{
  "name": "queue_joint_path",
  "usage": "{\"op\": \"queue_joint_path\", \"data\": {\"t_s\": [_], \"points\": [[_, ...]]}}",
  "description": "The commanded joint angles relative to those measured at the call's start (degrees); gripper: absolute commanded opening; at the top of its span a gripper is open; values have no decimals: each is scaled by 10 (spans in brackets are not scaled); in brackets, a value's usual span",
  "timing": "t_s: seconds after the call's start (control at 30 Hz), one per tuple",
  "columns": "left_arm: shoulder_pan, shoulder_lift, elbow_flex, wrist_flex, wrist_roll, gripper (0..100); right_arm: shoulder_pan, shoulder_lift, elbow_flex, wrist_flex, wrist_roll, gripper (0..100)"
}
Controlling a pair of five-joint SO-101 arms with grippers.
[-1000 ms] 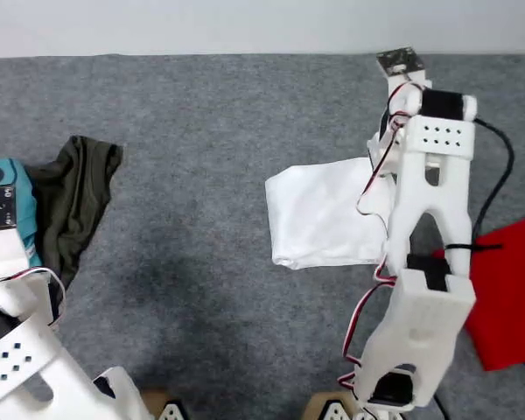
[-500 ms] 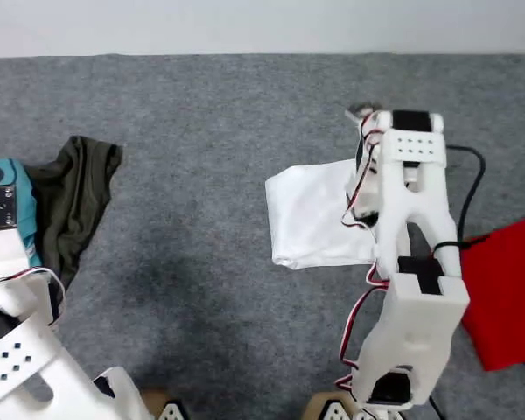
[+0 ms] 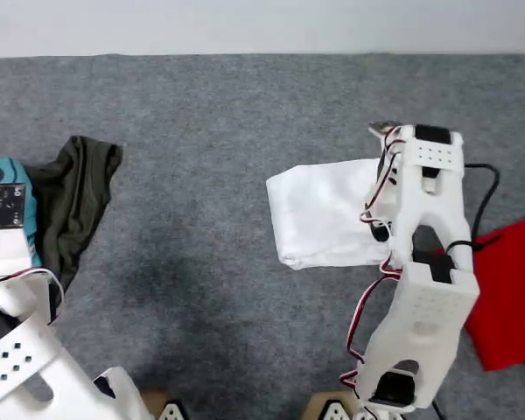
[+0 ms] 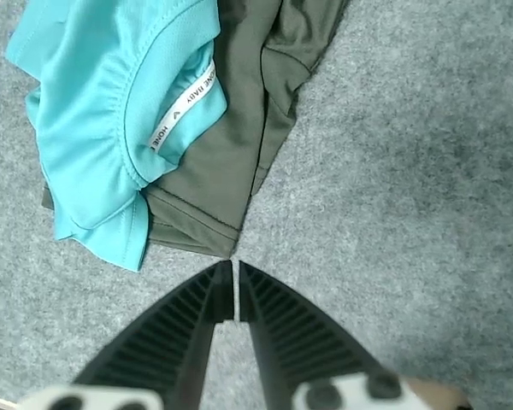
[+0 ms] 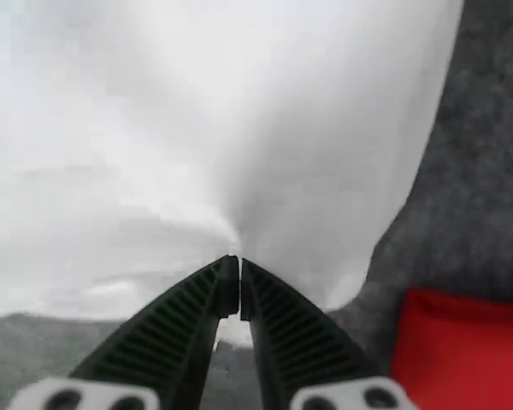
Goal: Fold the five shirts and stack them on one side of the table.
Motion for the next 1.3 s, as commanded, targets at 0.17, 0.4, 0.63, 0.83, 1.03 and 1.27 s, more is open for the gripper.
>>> {"op": "queue_joint_path", "data": {"t_s": [0.17, 0.4, 0.63, 0.83, 1.03, 1.27], "points": [[-1, -7, -2, -11, -4, 19, -82, -156, -4, 73, 5, 10], [-1, -7, -1, -11, -3, 19, -198, -155, 89, -1, -26, 10], [-4, -8, -1, -9, -4, 19, -269, -70, 164, -116, -40, 10], [-3, -8, 9, -11, -4, 19, -268, -22, 142, -96, -40, 10], [-2, -8, 13, -11, -4, 19, -270, -128, 70, -11, -40, 10], [-2, -8, 13, -12, -4, 19, -326, -167, 64, 13, -56, 10]]}}
